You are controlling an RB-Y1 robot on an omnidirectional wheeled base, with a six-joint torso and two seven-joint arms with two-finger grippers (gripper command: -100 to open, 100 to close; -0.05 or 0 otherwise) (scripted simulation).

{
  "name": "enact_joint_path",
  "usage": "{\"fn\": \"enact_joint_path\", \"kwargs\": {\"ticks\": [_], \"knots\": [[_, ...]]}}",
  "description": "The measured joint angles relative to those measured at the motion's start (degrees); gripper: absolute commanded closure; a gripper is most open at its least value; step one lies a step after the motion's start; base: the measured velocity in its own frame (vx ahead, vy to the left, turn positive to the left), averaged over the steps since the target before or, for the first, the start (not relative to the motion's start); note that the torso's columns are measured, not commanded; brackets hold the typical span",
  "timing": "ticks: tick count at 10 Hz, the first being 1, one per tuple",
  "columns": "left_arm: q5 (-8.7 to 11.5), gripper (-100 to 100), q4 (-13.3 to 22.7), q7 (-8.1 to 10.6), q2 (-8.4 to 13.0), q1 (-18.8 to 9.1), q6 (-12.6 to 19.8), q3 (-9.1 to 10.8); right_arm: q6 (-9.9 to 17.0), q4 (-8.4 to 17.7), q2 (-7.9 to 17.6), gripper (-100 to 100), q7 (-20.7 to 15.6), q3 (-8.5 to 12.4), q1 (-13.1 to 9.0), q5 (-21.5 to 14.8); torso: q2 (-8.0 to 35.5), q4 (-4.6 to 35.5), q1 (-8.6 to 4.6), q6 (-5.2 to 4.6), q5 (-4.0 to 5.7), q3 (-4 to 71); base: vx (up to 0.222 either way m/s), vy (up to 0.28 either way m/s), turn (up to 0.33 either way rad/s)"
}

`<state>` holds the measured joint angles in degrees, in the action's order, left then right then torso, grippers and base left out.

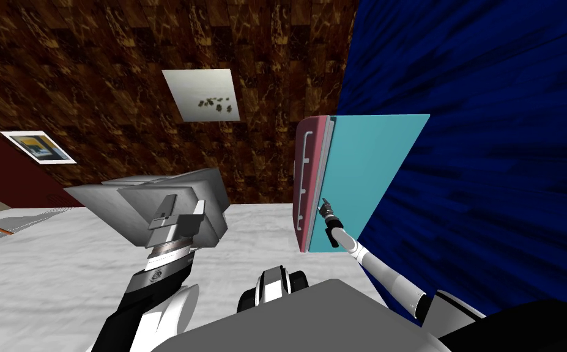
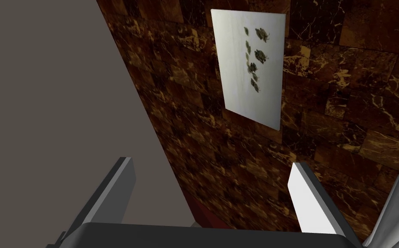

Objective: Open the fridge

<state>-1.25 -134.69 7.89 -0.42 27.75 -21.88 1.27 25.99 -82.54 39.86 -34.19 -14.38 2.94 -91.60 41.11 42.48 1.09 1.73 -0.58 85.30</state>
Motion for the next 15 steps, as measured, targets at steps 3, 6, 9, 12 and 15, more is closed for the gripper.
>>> {"fn": "enact_joint_path", "kwargs": {"ticks": [3,6,9,12,15], "knots": [[0.00,0,0.00,0.00,0.00,0.00,0.00,-0.01,0.25,0.47,-0.37,-100,-1.68,-0.11,-0.64,0.03,-0.18,0.01,0.19,0.20,-0.05,0.08,-0.004,0.025,0.023],[0.00,0,0.00,0.00,0.00,0.00,0.00,0.00,0.41,1.50,0.98,-100,-0.23,-0.36,-1.01,-1.27,-0.10,0.04,0.02,0.12,-0.07,0.05,0.001,0.014,0.008],[0.00,0,0.00,0.00,0.00,0.00,0.00,0.00,0.78,0.81,0.39,-100,-0.66,-0.49,-0.89,-1.13,-0.09,-0.04,-0.24,-0.07,0.05,0.06,-0.003,-0.004,0.013],[0.00,0,0.00,0.00,-0.01,0.00,0.00,-0.01,1.46,0.65,1.00,-100,-2.47,-0.48,-1.39,-2.01,-0.10,-0.16,-0.21,-0.35,0.12,0.06,0.002,0.047,0.072],[0.00,0,0.00,0.00,-0.01,0.00,0.00,-0.01,0.90,1.10,1.19,-100,-2.49,-1.69,-1.83,-2.96,0.02,0.10,-1.43,-1.03,0.34,-0.13,0.004,0.038,0.016]]}}
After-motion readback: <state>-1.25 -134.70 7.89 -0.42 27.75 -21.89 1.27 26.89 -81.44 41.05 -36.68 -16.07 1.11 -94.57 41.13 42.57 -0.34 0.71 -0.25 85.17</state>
